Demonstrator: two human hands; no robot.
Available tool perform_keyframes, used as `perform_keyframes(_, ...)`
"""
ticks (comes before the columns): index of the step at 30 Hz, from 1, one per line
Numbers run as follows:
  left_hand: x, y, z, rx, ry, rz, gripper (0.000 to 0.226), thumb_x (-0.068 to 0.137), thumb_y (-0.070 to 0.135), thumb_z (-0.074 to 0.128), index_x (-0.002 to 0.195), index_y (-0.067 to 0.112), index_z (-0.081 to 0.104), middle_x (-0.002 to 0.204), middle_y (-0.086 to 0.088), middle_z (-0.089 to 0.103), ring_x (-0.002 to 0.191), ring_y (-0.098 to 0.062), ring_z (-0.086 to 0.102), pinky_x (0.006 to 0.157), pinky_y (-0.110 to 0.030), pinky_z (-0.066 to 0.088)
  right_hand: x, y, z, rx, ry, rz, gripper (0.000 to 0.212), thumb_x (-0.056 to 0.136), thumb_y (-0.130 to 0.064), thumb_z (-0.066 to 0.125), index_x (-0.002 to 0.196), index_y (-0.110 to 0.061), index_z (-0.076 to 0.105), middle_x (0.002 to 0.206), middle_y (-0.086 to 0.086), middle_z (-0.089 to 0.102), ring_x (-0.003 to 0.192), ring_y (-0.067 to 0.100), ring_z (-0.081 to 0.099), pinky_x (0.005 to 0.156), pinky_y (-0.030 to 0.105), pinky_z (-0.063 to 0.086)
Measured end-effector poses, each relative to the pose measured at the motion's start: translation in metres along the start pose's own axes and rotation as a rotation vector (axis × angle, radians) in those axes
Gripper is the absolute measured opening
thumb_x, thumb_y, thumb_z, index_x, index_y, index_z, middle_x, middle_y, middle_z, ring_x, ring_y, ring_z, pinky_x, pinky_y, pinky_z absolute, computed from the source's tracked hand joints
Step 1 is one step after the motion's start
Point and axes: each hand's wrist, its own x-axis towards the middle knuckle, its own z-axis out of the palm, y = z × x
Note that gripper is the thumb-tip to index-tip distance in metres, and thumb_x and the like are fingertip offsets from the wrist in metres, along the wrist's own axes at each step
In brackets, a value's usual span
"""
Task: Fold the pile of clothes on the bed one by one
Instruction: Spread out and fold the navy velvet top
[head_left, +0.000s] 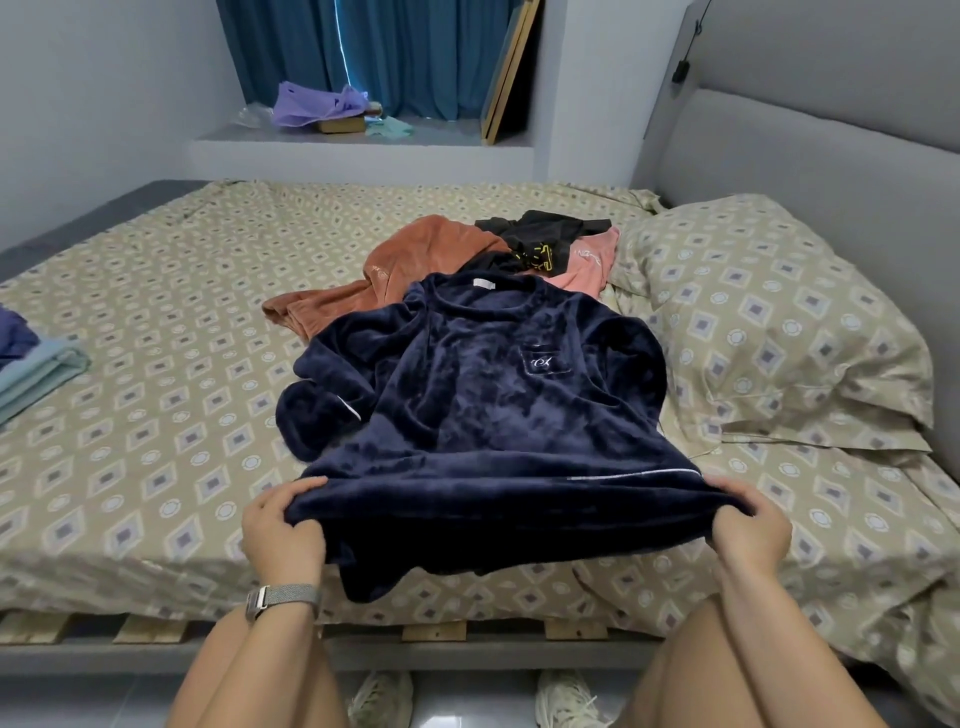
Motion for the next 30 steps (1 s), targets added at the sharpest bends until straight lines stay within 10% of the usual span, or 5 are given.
perform_keyframes(6, -0.004, -0.005, 0.001, 0.131, -0.107, 0.040, 0.052, 0.073, -0.021, 0.045, 0.068, 0.024, 0.072, 0.113, -0.009, 0.052, 0.098, -0.024, 0.054, 0.089, -0.032, 0.043, 0.008, -0.001, -0.008, -0.066, 0.087, -0.142, 0.051, 0.069, 0.016, 0.037, 0.079, -0.022, 0.069, 0.107, 0.013, 0.068, 0.098, 0.029, 0.061, 0.078, 0.025, 0.045)
perform_keyframes(13, -0.006, -0.024, 0.003, 0.544, -0.794, -0.111, 0.032, 0.072, 0.004, 0.063, 0.085, 0.033, 0.060, 0.137, -0.012, 0.030, 0.118, -0.031, 0.044, 0.101, -0.028, 0.038, 0.002, -0.001, -0.009, -0.491, -0.588, 0.135, 0.078, 0.069, 0.001, 0.067, 0.139, -0.025, 0.041, 0.106, 0.012, 0.059, 0.089, 0.028, 0.059, 0.077, 0.037, 0.052)
perform_keyframes(19, 0.001, -0.014, -0.001, 0.205, -0.475, -0.335, 0.069, 0.080, 0.041, 0.075, 0.129, 0.005, 0.042, 0.117, -0.009, 0.051, 0.111, -0.031, 0.055, 0.090, -0.036, 0.043, -0.004, -0.012, -0.012, -0.443, -0.935, 0.359, 0.126, 0.056, -0.051, 0.088, 0.148, -0.049, 0.003, 0.135, -0.010, 0.028, 0.134, 0.032, 0.036, 0.085, 0.050, 0.042)
perform_keyframes(26, 0.004, -0.010, -0.009, -0.034, -0.577, -0.468, 0.031, 0.074, 0.021, 0.083, 0.092, -0.002, 0.070, 0.081, -0.018, 0.073, 0.075, -0.034, 0.070, 0.064, -0.037, 0.057, 0.010, -0.003, -0.011, -0.257, -0.532, 0.373, 0.043, 0.090, -0.014, 0.068, 0.125, 0.006, 0.054, 0.096, 0.017, 0.065, 0.079, 0.031, 0.063, 0.066, 0.043, 0.055)
perform_keyframes(30, 0.011, -0.001, -0.014, -0.529, -0.425, -0.395, 0.018, 0.086, 0.023, 0.070, 0.100, 0.012, 0.069, 0.092, -0.011, 0.074, 0.081, -0.028, 0.070, 0.066, -0.034, 0.059, 0.023, -0.003, -0.026, 0.069, -0.463, 0.317, 0.021, 0.096, -0.012, 0.058, 0.116, -0.004, 0.060, 0.091, 0.011, 0.064, 0.080, 0.022, 0.060, 0.048, 0.023, 0.055)
